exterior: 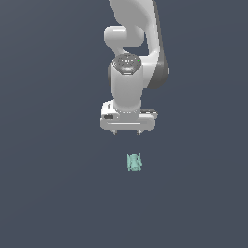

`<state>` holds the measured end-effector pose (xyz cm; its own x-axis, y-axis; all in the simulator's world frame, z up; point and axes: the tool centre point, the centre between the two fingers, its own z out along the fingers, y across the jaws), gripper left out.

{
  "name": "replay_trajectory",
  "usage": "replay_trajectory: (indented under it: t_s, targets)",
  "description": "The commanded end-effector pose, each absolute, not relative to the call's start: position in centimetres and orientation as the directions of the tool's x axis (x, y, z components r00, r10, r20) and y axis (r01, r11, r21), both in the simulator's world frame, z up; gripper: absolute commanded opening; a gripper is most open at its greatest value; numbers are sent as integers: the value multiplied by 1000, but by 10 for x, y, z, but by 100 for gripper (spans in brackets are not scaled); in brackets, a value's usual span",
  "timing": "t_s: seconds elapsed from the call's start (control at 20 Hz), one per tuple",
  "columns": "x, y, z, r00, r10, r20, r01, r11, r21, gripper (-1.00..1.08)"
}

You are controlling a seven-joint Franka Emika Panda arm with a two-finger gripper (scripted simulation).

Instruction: Pick up the object and move it to a goal position.

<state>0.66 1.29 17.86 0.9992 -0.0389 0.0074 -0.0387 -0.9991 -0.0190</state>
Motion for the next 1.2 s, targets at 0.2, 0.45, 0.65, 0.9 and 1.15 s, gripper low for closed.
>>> replay_trajectory:
  t_s: [0.2,0.45,0.65,0.9,1.15]
  targets:
    - [14,15,172,1000,-27,7,-27,-999,-16,100]
    - [29,21,157,1000,-3,5,-3,-1000,-12,100]
    - [45,29,138,1000,25,4,25,-1000,-8,100]
    - [63,38,114,998,60,2,60,-998,-3,100]
    - [73,44,98,997,81,1,81,-997,-1,100]
